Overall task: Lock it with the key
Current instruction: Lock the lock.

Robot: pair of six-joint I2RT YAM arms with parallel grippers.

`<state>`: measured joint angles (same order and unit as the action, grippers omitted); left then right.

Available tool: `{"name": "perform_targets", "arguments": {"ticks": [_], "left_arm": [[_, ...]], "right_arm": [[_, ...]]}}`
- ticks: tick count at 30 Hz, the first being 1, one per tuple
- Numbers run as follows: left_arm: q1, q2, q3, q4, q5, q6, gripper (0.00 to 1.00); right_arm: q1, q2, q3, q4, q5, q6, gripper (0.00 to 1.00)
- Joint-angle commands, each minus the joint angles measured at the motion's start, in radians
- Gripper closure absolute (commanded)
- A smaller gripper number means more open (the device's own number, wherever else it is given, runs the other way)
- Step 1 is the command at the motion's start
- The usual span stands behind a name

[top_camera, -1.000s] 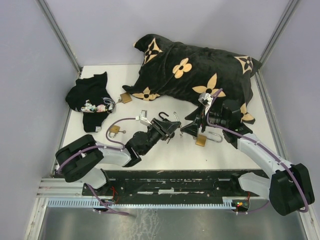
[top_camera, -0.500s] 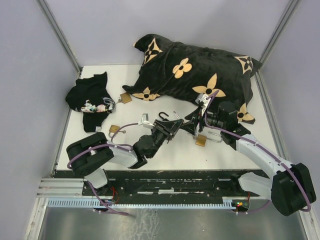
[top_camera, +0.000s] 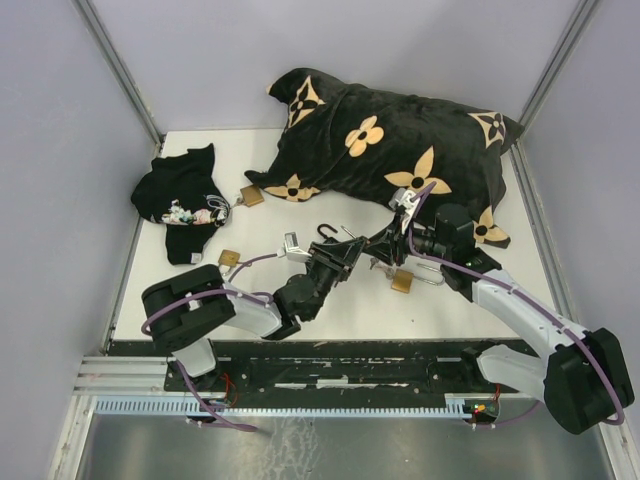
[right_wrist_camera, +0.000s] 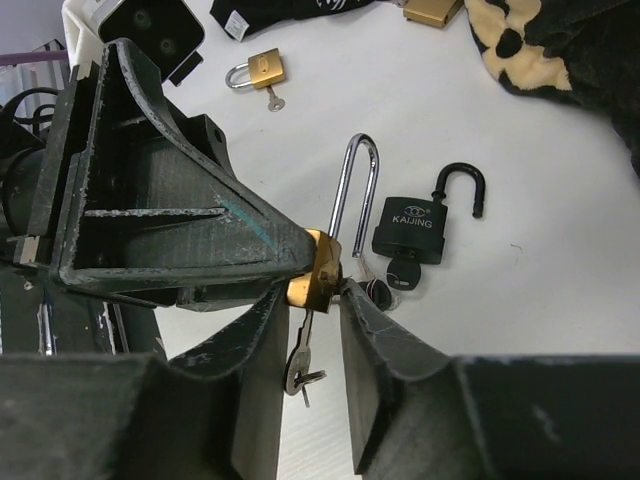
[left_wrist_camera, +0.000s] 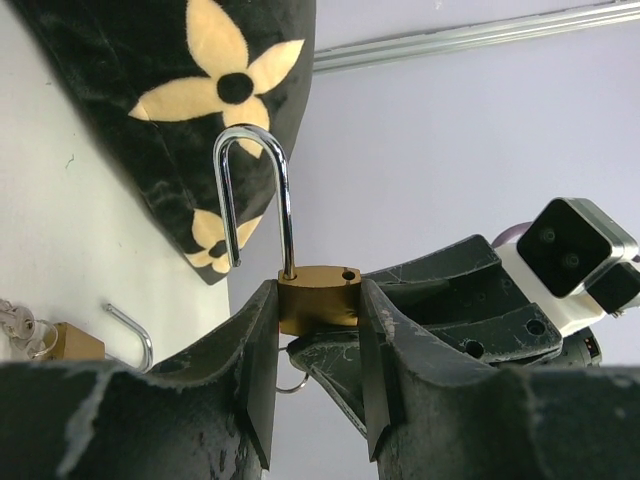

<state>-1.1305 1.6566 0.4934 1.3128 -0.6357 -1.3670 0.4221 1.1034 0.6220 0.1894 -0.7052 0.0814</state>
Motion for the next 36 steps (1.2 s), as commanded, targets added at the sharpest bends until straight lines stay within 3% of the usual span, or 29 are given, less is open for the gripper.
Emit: {"name": "perform_targets", "arguments": {"ticks": [1, 11, 17, 25, 32, 36], "left_arm": [[-0.031, 0.013, 0.055, 0.092, -0.021, -0.039, 0.92], [-0.044, 0.027, 0.055, 0.102, -0.012, -0.063, 0.79], [-0.05, 0.027, 0.055, 0.081, 0.003, -0.071, 0.56], [-0.058, 0.013, 0.02, 0.077, 0.03, -0.067, 0.4], [-0.077, -0.061, -0.07, 0.065, 0.042, -0.017, 0.35], [-0.08, -0.136, -0.122, 0.062, 0.118, 0.083, 0.34]], "right_arm": [[-0.001, -0.018, 0.022, -0.01, 0.075, -0.039, 0.71], [-0.003, -0.034, 0.048, -0.054, 0.108, -0.036, 0.93], [-0.021, -0.039, 0.057, -0.06, 0.093, -0.012, 0.96], [-0.061, -0.042, 0.072, -0.07, 0.03, 0.019, 0.97], [-0.092, -0.037, 0.089, -0.084, -0.049, 0.043, 0.98], [-0.105, -0.03, 0.096, -0.089, -0.081, 0.053, 0.98]]}}
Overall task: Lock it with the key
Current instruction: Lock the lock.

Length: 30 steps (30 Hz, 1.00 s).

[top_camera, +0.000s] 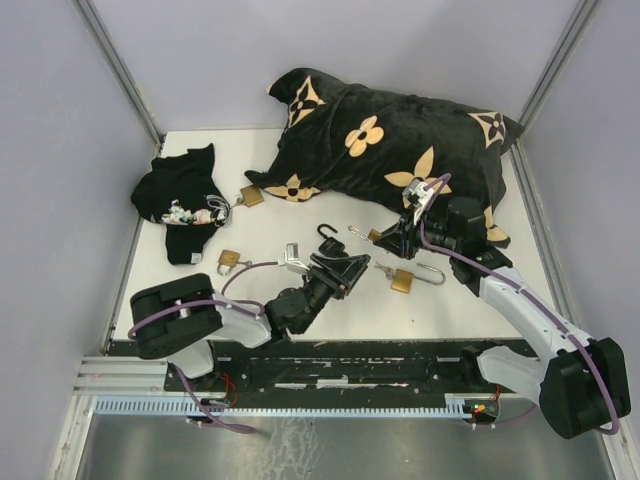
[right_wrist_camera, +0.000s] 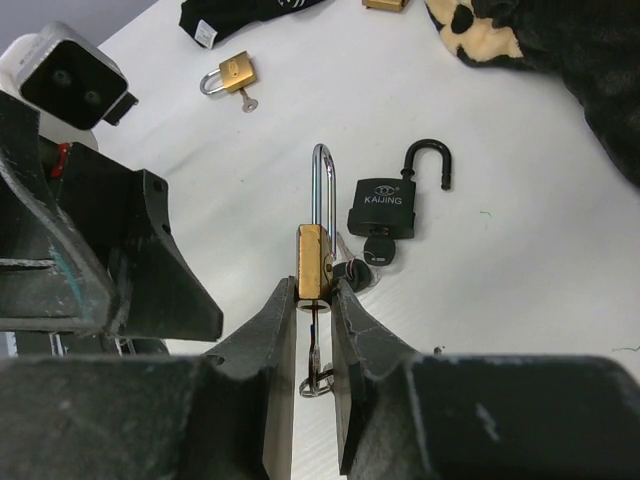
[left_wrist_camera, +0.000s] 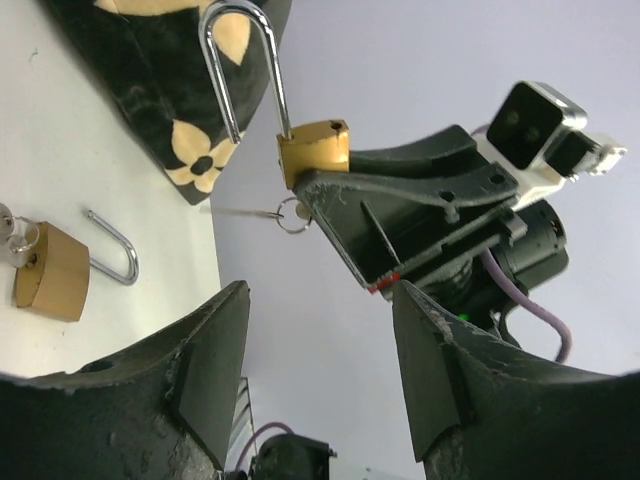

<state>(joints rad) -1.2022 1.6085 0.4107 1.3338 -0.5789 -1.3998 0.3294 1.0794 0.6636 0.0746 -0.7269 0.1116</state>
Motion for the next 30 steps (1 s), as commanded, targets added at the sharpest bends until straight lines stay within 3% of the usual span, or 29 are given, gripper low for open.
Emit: {"name": "perform_targets", "arguments": {"ticks": [1, 7, 12, 17, 22, 30], "left_arm": [[-0.008, -0.115, -0.05, 0.031, 0.083, 0.162, 0.34], [-0.007, -0.341, -0.126, -0.153, 0.16, 0.416, 0.32], [-0.001, -0.552, -0.228, -0.298, 0.074, 0.339, 0.2], [0.005, -0.709, -0.268, -0.429, 0.049, 0.259, 0.15], [0.012, -0.749, -0.282, -0.433, 0.058, 0.161, 0.19], [0.026, -0.663, -0.273, -0.312, 0.066, 0.1, 0.23]], "right_arm": [[-0.015, -0.002, 0.056, 0.026, -0.068, 0.026, 0.98], [-0.024, 0.01, 0.071, 0.005, -0.149, 0.016, 0.98], [-0.024, 0.004, 0.089, -0.048, -0.223, -0.047, 0.98], [-0.025, -0.001, 0.113, -0.121, -0.291, -0.122, 0.98], [-0.024, -0.001, 0.116, -0.145, -0.333, -0.166, 0.98], [-0.023, 0.002, 0.122, -0.182, -0.36, -0.203, 0.98]]}}
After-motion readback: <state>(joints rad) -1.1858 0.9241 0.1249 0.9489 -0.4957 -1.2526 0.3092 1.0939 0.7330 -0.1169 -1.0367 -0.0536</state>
